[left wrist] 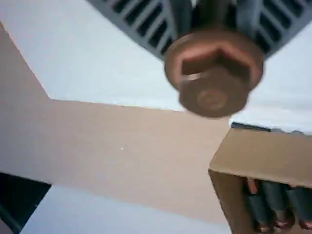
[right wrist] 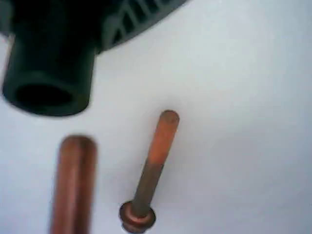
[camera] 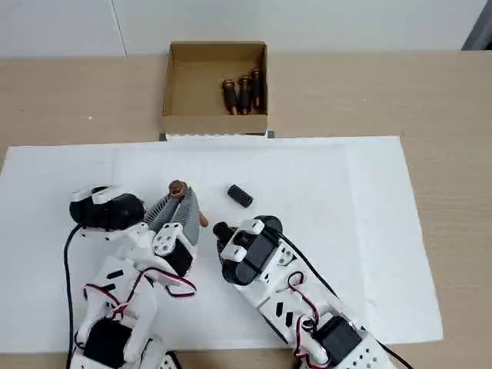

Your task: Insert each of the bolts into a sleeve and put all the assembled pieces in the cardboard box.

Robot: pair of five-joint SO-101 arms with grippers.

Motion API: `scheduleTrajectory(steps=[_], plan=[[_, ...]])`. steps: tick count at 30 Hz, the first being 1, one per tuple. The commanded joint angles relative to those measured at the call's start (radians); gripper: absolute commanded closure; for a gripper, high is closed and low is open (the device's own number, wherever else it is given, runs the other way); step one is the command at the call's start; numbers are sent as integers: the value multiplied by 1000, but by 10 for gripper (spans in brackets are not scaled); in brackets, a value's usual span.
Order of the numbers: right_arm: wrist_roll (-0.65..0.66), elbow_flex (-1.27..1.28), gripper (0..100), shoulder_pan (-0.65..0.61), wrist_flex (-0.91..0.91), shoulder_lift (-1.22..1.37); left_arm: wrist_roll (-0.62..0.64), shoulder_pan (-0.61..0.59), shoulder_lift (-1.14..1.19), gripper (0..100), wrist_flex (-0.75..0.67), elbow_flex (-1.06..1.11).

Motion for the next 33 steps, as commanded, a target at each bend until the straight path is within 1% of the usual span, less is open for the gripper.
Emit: scheduleTrajectory(steps=[1, 6, 15, 18, 22, 31, 33], plan=[[11, -43, 996, 19, -21, -8, -12, -9, -11, 994, 44, -18], [46, -35, 996, 35, -21, -8, -8, -2, -12, 994, 48, -24], [51, -2, 996, 33, -21, -8, -6, 2, -14, 994, -28, -51], [51, 2, 996, 28, -21, -8, -5, 40, -14, 994, -26, -51], [48, 15, 996, -28, -22, -8, 20, 84, -14, 994, -32, -51], [46, 18, 996, -41, -19, -4, 15, 78, -12, 994, -43, -56], [46, 18, 996, -30, -19, -5, -11, 77, -12, 994, -41, -56]])
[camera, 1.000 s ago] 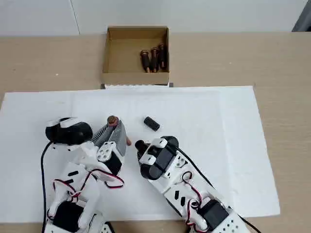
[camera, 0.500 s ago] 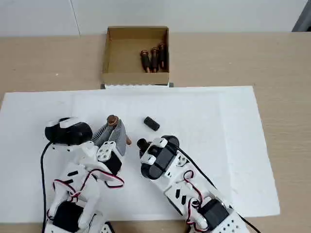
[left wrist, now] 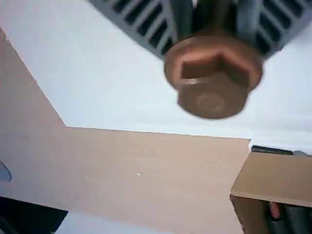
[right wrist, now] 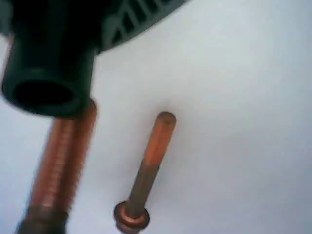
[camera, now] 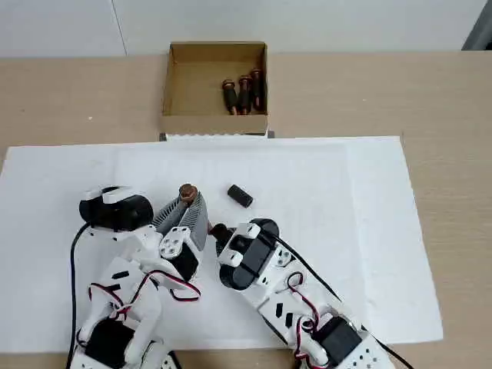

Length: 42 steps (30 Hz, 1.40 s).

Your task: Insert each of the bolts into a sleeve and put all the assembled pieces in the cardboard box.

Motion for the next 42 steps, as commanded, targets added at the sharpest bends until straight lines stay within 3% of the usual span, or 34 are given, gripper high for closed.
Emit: scheduleTrajectory(steps=[1, 10, 24, 42], plan=[[8, 14, 996, -7, -19, -8, -35, 9, -12, 994, -38, -56], [11, 15, 996, 19, -18, -1, -110, -110, -11, 994, -40, -62], [6, 15, 996, 13, 27, -10, 15, -2, -9, 994, -35, -125], [11, 11, 996, -18, -36, -10, 17, 5, -9, 994, 25, -87]])
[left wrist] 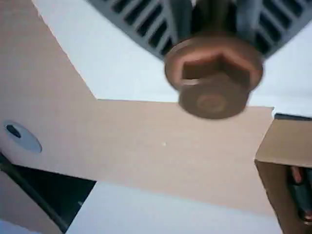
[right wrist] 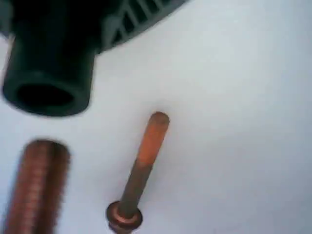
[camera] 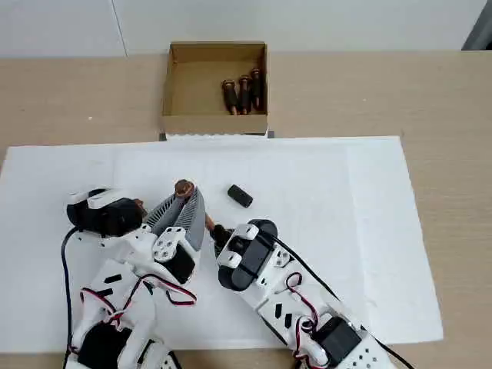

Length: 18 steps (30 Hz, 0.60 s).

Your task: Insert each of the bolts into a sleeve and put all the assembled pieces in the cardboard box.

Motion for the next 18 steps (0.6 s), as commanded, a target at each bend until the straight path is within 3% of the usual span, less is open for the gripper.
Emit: scheduleTrajectory(steps=[1, 10, 18], plan=[[12, 11, 996, -13, -42, -10, 8, 6, -9, 994, 5, -5], [14, 2, 996, -13, -71, -10, 8, 81, -11, 994, 2, 25], [14, -31, 996, -13, -68, -10, 3, 78, -11, 994, 5, 44]])
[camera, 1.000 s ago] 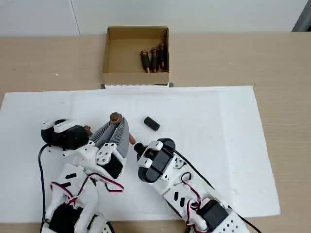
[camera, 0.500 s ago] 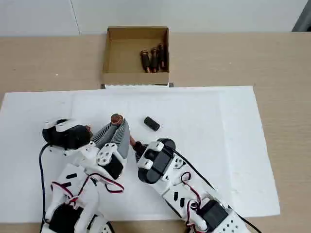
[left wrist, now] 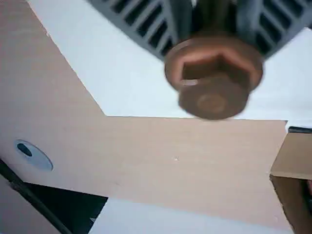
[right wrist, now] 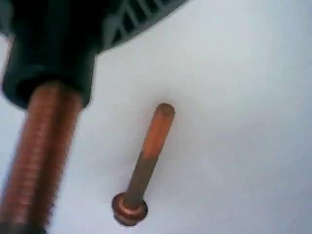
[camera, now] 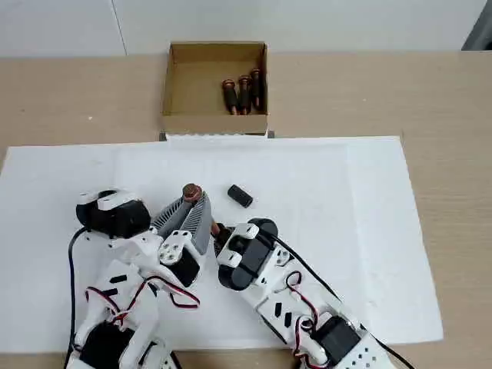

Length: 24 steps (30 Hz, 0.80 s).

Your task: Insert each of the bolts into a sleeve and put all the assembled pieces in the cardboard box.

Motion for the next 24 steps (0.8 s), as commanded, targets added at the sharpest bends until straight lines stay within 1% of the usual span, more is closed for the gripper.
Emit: scheduleTrajectory(steps=[1, 7, 11, 16, 18, 20, 24], plan=[[11, -34, 996, -13, -30, -13, 5, 20, -2, 994, 2, 10], [11, -37, 996, -13, -28, -13, 2, 12, -2, 994, -20, 19], [11, -31, 996, -13, -28, -13, -6, -61, -2, 994, -74, 19], [11, -29, 996, -13, -28, -13, -20, -64, -2, 994, -63, 30], [11, -29, 996, -13, -28, -13, -20, -60, -2, 994, -63, 28], [11, -29, 996, -13, -28, -13, -20, -31, -2, 994, -48, 24], [11, -35, 996, -8, -33, -13, -23, 51, -3, 994, 58, 22]])
